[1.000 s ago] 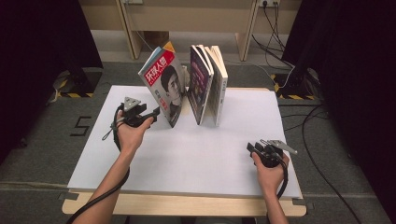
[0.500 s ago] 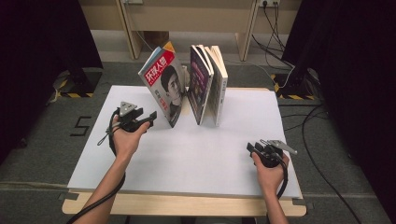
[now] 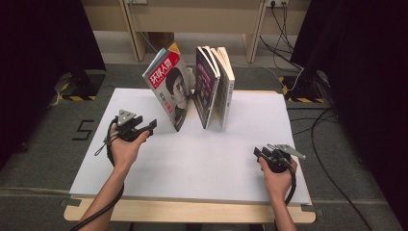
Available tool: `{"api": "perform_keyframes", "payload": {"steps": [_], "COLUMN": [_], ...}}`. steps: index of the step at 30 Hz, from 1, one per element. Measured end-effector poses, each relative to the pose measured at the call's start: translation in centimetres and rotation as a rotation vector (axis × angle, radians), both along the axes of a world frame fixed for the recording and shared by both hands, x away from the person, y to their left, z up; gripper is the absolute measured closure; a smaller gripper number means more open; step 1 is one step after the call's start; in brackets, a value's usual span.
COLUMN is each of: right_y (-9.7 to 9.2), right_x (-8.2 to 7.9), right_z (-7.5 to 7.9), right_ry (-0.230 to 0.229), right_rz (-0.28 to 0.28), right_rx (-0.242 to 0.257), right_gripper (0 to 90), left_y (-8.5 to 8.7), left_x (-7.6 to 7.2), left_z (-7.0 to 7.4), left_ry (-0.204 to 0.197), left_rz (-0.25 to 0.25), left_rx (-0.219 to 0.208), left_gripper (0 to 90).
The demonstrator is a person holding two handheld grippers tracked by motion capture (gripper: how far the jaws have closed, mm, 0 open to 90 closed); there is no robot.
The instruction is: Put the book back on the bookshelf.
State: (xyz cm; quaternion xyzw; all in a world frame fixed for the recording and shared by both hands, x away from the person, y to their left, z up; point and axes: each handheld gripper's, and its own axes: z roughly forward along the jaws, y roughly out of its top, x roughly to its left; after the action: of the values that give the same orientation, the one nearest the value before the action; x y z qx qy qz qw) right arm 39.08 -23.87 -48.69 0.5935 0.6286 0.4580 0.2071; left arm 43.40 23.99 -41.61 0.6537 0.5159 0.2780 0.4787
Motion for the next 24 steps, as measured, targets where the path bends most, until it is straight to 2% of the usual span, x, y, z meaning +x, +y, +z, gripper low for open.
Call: {"api": "perform_keyframes", "payload": {"steps": [12,24], "right_y": [0.0,0.0], "right_x": [0.0,0.0], "right_z": [0.1,0.0], "right_ry": [0.001,-0.001], "right_rz": [-0.001,0.004], "right_rx": [0.002,-0.004], "right_gripper": [59.7,59.6], "left_y": [1.3,2.7], "left_x": [-1.3,-2.8], "left_z": [-0.9,-3.0], "left_ry": [0.011,0.047], "left_rz": [0.013,0.029], "left_rx": [0.004,0.003], "left_gripper": [37.2,37.1]}}
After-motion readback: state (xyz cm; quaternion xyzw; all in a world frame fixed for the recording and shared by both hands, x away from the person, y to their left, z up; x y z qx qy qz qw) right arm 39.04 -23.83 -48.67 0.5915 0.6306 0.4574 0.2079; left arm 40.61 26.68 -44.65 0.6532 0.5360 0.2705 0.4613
